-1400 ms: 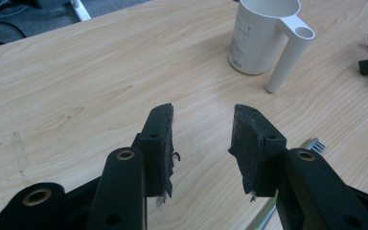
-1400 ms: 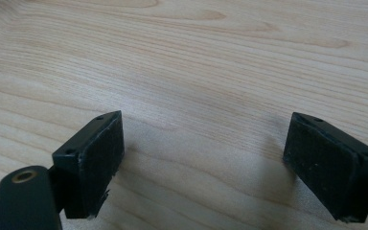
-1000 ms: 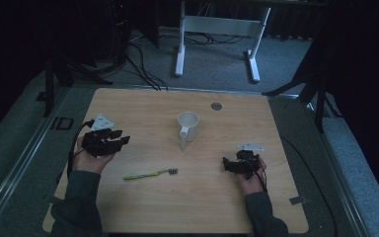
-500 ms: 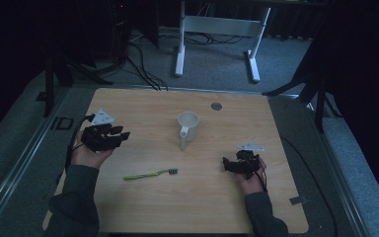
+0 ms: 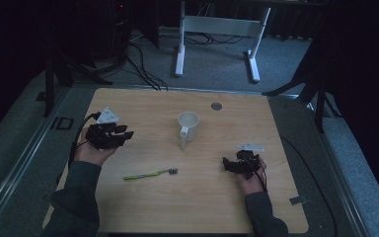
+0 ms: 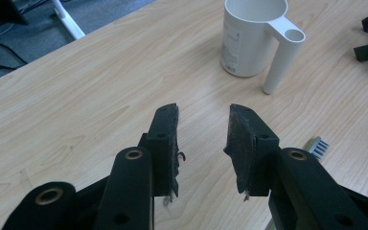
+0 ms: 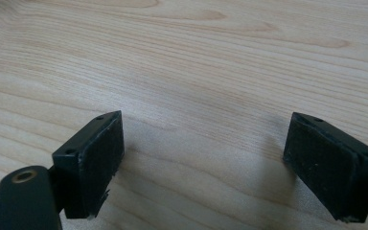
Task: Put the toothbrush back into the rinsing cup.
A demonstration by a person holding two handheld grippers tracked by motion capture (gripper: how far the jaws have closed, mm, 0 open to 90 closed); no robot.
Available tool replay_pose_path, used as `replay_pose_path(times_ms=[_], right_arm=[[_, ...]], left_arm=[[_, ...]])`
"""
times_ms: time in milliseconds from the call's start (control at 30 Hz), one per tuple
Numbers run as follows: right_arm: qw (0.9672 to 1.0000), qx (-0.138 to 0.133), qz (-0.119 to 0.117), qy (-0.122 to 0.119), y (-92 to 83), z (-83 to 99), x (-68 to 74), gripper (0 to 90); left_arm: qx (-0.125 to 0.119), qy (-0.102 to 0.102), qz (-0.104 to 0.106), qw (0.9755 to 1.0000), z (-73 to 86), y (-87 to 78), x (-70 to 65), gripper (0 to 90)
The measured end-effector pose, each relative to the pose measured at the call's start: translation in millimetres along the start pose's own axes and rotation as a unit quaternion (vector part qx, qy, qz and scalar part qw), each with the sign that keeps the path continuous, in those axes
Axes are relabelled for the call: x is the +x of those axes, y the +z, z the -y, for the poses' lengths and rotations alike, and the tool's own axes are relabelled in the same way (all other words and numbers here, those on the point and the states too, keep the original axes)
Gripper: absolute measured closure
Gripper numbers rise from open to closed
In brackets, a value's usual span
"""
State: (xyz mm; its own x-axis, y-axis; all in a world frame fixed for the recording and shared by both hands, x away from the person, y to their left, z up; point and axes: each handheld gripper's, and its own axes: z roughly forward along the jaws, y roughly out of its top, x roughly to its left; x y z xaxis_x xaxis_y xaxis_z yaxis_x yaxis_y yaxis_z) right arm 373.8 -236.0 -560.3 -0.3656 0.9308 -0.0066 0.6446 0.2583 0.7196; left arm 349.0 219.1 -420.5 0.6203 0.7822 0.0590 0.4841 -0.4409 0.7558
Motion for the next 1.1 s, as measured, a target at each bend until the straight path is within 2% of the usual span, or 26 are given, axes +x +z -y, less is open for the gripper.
replay_pose_path(times_ms=[200,733,833,1100], right_arm=[[1.0,0.0,0.0,0.0,0.1,-0.1,0.1,13.5],[1.0,0.001,0.0,0.0,0.3,-0.4,0.8,13.5],[1.0,0.001,0.0,0.0,0.3,-0.4,0.9,13.5],[1.0,0.001,-0.001,0.0,0.3,-0.4,0.9,13.5]], left_arm=[[0.006,0.006,0.005,1.0,-0.9,3.8,-2.1,63.2],[0.031,0.04,0.034,0.9981,-5.5,17.7,-13.2,59.9],[0.042,0.053,0.04,0.9969,-4.9,19.4,-16.2,59.6],[0.055,0.067,0.058,0.9945,-3.7,22.5,-20.7,58.5]])
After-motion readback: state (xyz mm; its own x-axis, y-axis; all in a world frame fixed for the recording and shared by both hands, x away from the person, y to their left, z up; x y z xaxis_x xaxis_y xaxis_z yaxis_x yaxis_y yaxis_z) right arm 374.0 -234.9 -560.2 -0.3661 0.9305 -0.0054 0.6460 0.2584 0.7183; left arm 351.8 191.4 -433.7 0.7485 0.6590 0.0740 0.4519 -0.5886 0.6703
